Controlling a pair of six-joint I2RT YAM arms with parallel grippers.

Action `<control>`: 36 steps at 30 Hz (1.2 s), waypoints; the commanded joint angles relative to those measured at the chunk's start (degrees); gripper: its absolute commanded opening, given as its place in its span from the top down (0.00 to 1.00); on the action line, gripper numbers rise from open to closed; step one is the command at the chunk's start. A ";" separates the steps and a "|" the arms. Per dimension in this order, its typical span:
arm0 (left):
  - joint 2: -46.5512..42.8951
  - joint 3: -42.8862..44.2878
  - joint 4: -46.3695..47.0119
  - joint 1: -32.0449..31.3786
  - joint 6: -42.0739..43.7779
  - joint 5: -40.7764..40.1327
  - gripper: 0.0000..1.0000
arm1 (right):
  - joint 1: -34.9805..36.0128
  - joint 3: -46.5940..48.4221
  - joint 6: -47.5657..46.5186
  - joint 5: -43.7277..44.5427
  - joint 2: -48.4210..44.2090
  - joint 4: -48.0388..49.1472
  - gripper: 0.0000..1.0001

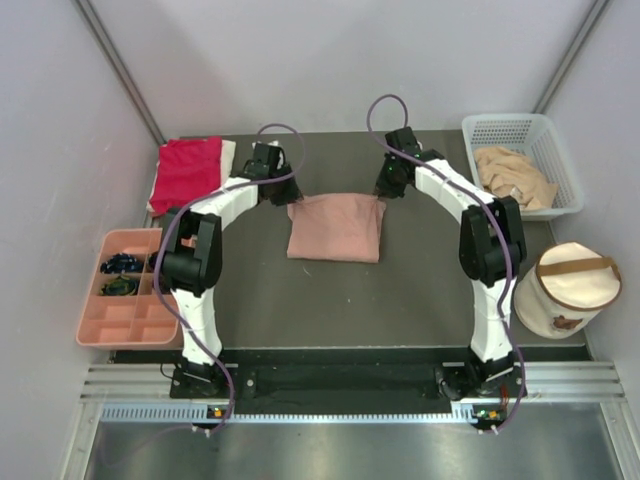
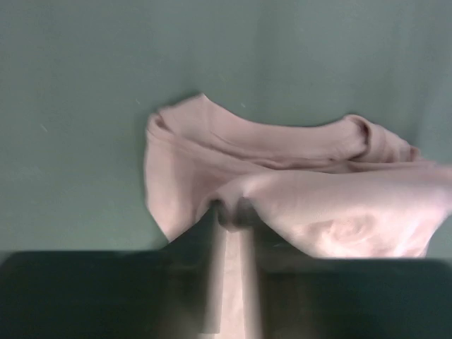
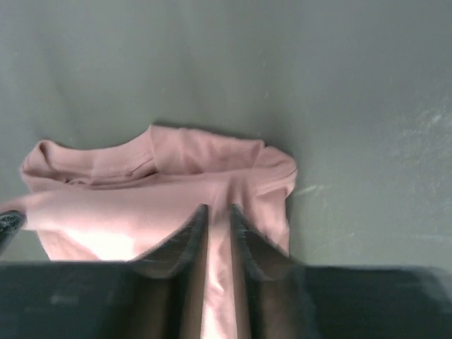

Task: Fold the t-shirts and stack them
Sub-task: Fold the long partially folded tshirt into a neat square

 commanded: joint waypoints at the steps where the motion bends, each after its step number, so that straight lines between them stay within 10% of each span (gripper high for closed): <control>1: 1.63 5.53 0.80 3.46 1.07 -3.02 0.27 | -2.88 5.06 -3.11 4.29 0.73 -0.18 0.64; 2: 1.54 6.58 0.54 4.16 0.81 -3.37 0.01 | -3.58 4.89 -3.99 4.99 -0.23 -0.18 0.57; 36: -28.52 -32.78 3.70 -0.75 -2.80 1.64 0.01 | 7.22 -29.65 -3.47 -2.39 -27.75 2.89 0.24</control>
